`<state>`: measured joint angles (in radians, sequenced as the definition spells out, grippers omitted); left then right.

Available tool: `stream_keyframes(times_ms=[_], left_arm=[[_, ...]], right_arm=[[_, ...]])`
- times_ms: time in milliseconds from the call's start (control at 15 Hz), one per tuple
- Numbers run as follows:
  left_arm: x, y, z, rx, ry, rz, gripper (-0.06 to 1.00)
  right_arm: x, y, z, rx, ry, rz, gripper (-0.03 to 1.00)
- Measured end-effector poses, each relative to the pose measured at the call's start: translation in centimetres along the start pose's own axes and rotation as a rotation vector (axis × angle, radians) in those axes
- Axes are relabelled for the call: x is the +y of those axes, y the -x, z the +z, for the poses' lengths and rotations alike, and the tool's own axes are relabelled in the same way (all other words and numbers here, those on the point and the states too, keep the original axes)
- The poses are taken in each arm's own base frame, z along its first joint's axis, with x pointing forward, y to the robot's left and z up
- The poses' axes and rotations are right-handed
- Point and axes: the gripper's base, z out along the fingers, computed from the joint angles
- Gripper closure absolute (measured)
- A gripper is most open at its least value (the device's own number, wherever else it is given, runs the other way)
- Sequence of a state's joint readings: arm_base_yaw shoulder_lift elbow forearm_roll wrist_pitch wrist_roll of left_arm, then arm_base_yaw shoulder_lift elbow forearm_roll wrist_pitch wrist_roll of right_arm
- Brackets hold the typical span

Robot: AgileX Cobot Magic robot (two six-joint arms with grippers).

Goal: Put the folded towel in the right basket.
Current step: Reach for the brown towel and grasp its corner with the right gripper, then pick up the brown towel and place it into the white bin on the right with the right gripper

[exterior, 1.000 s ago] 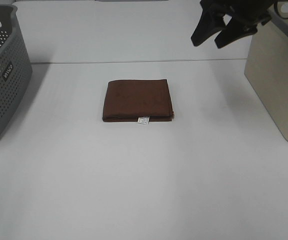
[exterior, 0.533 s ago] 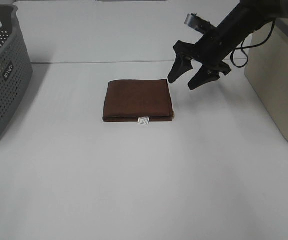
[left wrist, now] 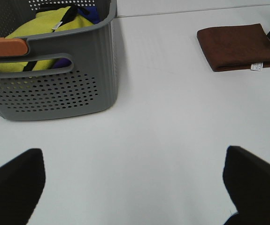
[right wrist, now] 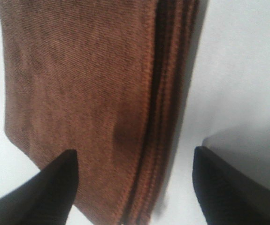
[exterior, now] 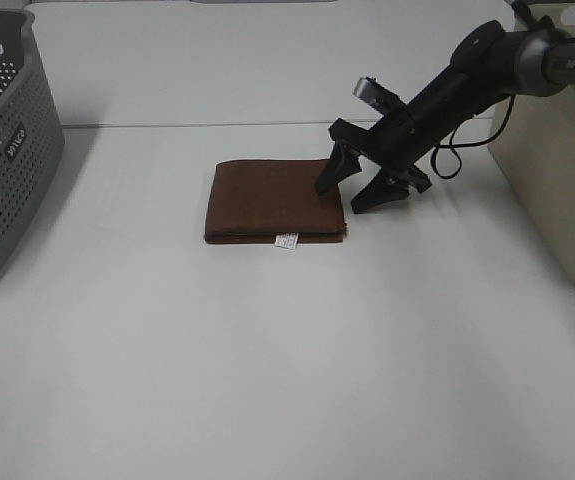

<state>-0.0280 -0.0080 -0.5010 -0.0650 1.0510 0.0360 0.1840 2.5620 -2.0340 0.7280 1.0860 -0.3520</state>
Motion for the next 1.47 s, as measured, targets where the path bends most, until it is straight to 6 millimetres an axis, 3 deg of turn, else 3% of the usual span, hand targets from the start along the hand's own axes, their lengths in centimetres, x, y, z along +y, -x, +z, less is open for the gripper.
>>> stream_keyframes(times_ms=[333,400,600,733,867,1067,1133,1467], left_arm=[[0.0,0.0,0.0,0.000,0.000,0.000,-0.03],[0.0,0.0,0.0,0.000,0.000,0.000,-0.03],[0.0,0.0,0.0,0.000,0.000,0.000,-0.03],[0.0,0.0,0.0,0.000,0.000,0.000,-0.03],[0.0,0.0,0.0,0.000,0.000,0.000,-0.03],[0.0,0.0,0.0,0.000,0.000,0.000,-0.03],[0.0,0.0,0.0,0.000,0.000,0.000,-0.03],[0.0,0.0,0.0,0.000,0.000,0.000,-0.03]], right_arm=[[1.2,-0.4,2.4,0.013,0.070,0.004,0.42],[1.5,-0.4,3.0,0.014,0.060,-0.007,0.50],[1.5,-0.5,3.5,0.009,0.040,-0.014,0.89],[1.6,-0.4,3.3,0.005,0.035,-0.023,0.89],[2.4,0.0,2.0,-0.021,0.023,-0.068,0.89],[6.3,1.0,-3.6,-0.120,-0.004,-0.188,0.89],[9.2,0.9,-8.5,-0.180,-0.058,-0.295,0.89],[13.8,-1.5,-20.3,-0.301,-0.274,-0.428,0.89]])
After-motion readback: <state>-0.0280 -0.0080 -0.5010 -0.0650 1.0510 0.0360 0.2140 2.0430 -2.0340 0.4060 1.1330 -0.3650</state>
